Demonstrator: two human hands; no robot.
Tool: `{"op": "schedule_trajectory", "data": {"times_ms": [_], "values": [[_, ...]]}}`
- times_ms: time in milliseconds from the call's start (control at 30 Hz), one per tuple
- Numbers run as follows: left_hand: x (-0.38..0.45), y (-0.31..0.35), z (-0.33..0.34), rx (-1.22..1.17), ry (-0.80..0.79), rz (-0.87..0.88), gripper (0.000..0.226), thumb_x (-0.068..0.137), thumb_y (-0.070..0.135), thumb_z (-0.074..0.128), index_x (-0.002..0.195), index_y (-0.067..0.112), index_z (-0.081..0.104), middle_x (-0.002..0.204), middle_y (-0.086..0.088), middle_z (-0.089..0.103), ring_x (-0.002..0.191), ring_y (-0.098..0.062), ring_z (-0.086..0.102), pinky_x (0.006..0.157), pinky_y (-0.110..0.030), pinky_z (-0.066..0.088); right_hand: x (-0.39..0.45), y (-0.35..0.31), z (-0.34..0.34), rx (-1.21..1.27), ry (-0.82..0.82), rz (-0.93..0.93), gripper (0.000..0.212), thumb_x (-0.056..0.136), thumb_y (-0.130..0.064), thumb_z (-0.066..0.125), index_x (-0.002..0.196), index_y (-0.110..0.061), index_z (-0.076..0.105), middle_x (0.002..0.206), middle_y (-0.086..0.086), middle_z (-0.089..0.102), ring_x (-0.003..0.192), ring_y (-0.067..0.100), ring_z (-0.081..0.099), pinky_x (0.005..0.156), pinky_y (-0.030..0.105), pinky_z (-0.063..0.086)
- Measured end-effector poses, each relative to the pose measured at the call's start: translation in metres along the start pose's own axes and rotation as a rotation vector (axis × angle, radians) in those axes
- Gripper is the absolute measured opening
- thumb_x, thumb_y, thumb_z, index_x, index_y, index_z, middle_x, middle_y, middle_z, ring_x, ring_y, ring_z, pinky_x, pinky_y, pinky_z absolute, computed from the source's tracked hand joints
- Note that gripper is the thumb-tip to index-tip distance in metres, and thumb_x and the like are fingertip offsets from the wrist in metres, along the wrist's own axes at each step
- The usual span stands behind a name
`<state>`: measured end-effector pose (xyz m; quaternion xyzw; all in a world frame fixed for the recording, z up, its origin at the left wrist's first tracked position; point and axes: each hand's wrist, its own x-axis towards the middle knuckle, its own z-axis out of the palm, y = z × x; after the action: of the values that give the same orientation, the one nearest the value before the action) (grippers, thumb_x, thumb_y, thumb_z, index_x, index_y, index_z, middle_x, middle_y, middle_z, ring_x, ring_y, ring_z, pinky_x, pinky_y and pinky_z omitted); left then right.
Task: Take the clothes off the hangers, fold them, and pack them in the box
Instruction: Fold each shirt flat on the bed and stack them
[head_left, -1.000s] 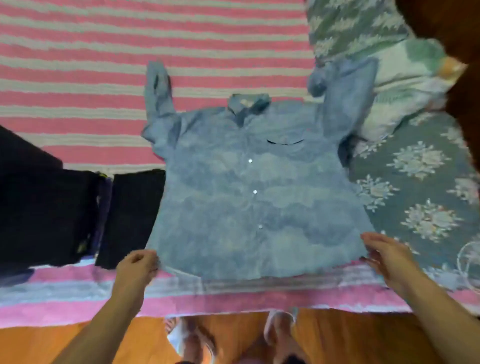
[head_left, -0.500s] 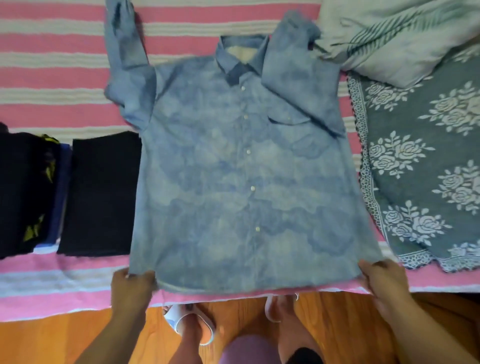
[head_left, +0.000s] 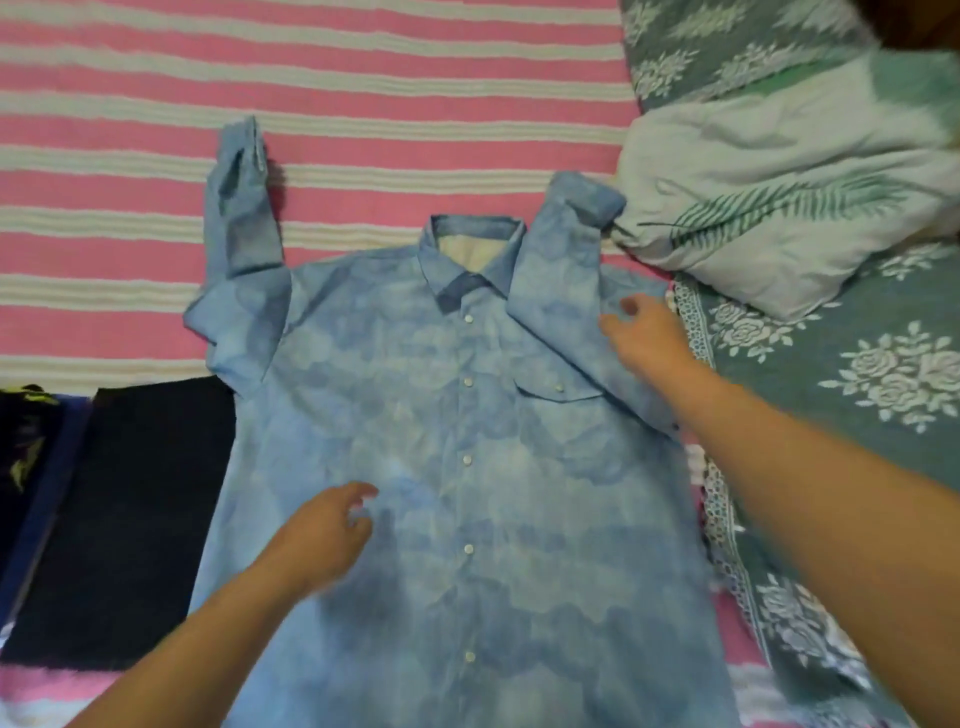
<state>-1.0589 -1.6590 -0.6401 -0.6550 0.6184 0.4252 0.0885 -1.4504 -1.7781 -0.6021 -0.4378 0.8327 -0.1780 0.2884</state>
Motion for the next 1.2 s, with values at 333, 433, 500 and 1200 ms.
{"op": "schedule_trajectory", "data": {"times_ms": [333,433,500,1200], "values": [[-0.021,-0.011,0.004,-0.565,0.104,-0.187,0.034,0.096,0.012,0.068,0.111,0.043,0.065,0.117,0.012,0.072,0.115,-0.006,0.065,0.094,-0.025,0.045,0.111,-0.061,0.01,1.049,-0.363,0.309,0.034,0.078,0.003,0.055,0.109,-0.008,0.063,0.101,0.011,0.069,0.099,0.03,0.07,0.068,0.034,0.059],[-0.043,0.0,-0.022,-1.043,0.223,-0.259,0.03,0.099,0.003,0.058,0.12,0.02,0.07,0.114,0.0,0.076,0.112,-0.02,0.069,0.1,-0.042,0.049,0.042,-0.071,-0.001,0.741,-0.133,-0.256,0.044,0.075,0.006,0.058,0.112,-0.018,0.063,0.103,-0.001,0.07,0.098,0.016,0.068,0.082,0.027,0.054],[-0.053,0.003,-0.036,-1.345,0.248,-0.315,0.031,0.101,0.011,0.051,0.128,0.013,0.066,0.12,-0.008,0.074,0.115,-0.028,0.068,0.105,-0.054,0.045,-0.026,-0.053,0.019,0.217,-0.012,-0.728,0.035,0.081,-0.002,0.061,0.111,-0.019,0.063,0.095,0.0,0.07,0.084,0.018,0.068,0.073,0.026,0.051],[0.268,0.16,-0.173,0.755,0.35,0.699,0.073,0.089,-0.007,0.047,0.149,0.035,0.047,0.153,0.008,0.049,0.131,-0.025,0.055,0.09,-0.038,0.05,0.152,-0.101,0.083,-0.721,-0.341,-0.752,0.072,0.085,0.0,0.058,0.151,-0.023,0.04,0.153,0.004,0.042,0.127,0.035,0.053,0.097,0.043,0.048]]}}
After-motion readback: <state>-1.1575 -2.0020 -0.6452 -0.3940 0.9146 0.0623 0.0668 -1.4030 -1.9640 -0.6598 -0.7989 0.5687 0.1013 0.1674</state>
